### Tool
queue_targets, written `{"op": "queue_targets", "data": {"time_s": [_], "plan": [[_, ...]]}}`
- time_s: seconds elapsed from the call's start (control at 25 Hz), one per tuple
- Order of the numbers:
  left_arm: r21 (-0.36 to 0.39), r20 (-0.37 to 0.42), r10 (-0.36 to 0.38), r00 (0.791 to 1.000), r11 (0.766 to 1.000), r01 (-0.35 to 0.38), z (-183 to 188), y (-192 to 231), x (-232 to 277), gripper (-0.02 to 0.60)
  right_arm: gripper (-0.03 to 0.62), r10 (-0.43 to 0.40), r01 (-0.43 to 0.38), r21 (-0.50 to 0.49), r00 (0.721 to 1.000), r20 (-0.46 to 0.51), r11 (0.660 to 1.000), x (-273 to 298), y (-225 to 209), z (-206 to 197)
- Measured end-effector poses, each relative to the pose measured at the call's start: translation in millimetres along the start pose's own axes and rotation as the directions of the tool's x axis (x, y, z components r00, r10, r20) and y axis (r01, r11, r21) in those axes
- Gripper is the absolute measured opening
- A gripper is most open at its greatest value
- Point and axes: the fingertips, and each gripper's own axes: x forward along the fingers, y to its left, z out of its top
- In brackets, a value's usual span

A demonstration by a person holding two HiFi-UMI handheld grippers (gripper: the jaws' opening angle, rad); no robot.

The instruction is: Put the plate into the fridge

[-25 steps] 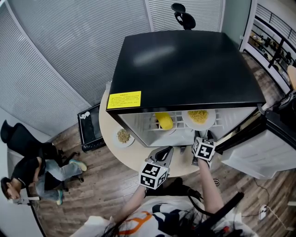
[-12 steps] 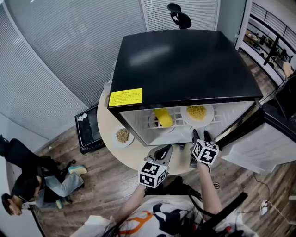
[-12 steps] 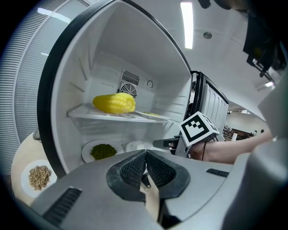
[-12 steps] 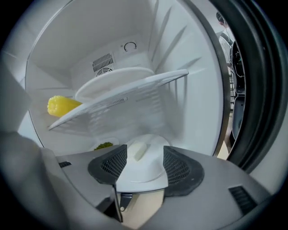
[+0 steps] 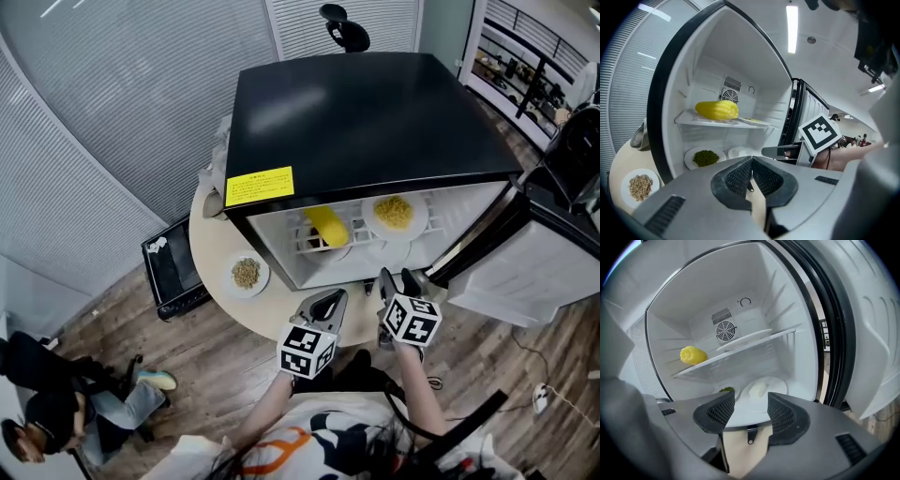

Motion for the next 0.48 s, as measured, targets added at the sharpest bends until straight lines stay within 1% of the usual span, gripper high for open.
{"op": "queue_targets", "data": {"time_s": [0.16, 0.32, 0.48], "plan": [[0.009, 0.006, -0.028, 1.0, 1.0, 0.028, -1.6, -0.2, -12.6, 0.011, 0.232, -0.005, 0.005, 0.011, 1.0, 0.003, 1.0, -16.3, 14.2, -10.8], [0.018, 0.002, -0.057, 0.998, 0.998, 0.057, -8.0, 0.4, -27.0, 0.011, 0.232, -0.017, 0.017, -0.005, 1.0, 0.008, 1.0, -35.1, 33.0, -24.4], [0.018, -0.011, -0.089, 0.996, 0.996, 0.089, -19.8, 0.3, -40.1, 0.011, 0.23, -0.025, 0.025, 0.019, 1.0, 0.005, 1.0, -53.3, 48.5, -45.3]]}}
